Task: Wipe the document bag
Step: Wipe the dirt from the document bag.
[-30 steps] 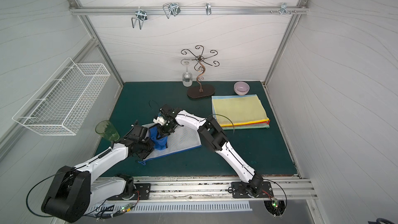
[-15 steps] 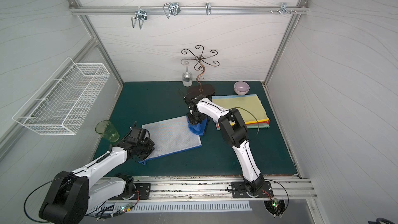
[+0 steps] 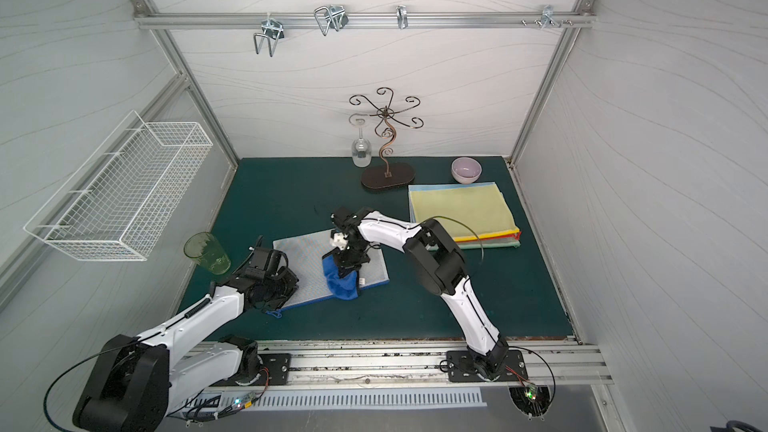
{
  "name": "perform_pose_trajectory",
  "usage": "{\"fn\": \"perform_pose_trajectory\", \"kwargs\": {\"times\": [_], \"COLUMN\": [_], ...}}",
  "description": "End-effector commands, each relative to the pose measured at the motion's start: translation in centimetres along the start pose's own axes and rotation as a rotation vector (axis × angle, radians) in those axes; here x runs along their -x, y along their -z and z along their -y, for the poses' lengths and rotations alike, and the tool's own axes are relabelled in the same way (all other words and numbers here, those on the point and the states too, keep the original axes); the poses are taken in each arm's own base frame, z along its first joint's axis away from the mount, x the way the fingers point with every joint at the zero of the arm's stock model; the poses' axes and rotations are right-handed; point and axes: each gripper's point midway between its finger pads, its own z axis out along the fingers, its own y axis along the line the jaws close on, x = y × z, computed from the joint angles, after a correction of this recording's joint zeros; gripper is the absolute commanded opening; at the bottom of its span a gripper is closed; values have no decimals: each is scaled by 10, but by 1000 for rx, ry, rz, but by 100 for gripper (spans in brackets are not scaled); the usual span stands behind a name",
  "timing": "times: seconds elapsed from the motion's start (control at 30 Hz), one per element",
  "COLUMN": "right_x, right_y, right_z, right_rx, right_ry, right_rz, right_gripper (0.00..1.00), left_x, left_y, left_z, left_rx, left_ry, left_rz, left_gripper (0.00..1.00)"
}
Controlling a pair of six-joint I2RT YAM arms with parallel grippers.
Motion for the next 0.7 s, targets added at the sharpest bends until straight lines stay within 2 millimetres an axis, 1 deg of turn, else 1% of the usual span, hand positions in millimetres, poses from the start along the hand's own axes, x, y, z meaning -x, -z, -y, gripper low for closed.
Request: {"fn": "perform_pose_trajectory", "kwargs": {"times": [0.0, 0.03, 0.07, 0.1, 0.13, 0.17, 0.2, 0.23, 0.27, 0.33, 0.4, 0.47, 0.5, 0.53, 0.6, 0.67], "right_x": [-28, -31, -32, -28, -20, -10, 4, 18, 28, 51, 64, 75, 81, 88, 100, 112], "right_y": [44, 62, 75, 87, 93, 93, 91, 86, 81, 66, 50, 31, 22, 13, -2, -14], "right_z": [124, 139, 147, 147, 138, 125, 102, 74, 52, -8, -51, -83, -96, -105, -113, -110], "right_rx": [-425, -504, -566, -606, -597, -561, -484, -384, -304, -84, 74, 188, 239, 277, 333, 353], "right_ry": [-182, -181, -170, -145, -119, -87, -43, 7, 45, 134, 186, 219, 227, 222, 192, 159], "right_rz": [0, 20, 36, 63, 92, 118, 152, 181, 198, 213, 195, 181, 179, 176, 170, 179], "right_gripper": [0, 0, 0, 0, 0, 0, 0, 0, 0, 0, 0, 0, 0, 0, 0, 0], "left_x": [-17, -16, -16, -17, -16, -16, -17, -16, -16, -16, -15, -15, -16, -16, -17, -17], "left_y": [-4, -3, -3, -3, -3, -3, -3, -3, -3, -2, -1, 1, 1, 2, 3, 5], "left_z": [-33, -32, -32, -32, -31, -31, -30, -28, -27, -25, -24, -23, -24, -25, -25, -26], "left_rx": [107, 107, 108, 105, 103, 104, 103, 101, 98, 95, 92, 91, 93, 93, 91, 89], "left_ry": [5, 0, -4, -8, -12, -16, -19, -25, -28, -35, -42, -48, -50, -49, -52, -54], "left_rz": [-63, -61, -61, -62, -63, -65, -67, -69, -69, -72, -71, -72, -71, -74, -74, -74], "left_gripper": [0, 0, 0, 0, 0, 0, 0, 0, 0, 0, 0, 0, 0, 0, 0, 0]}}
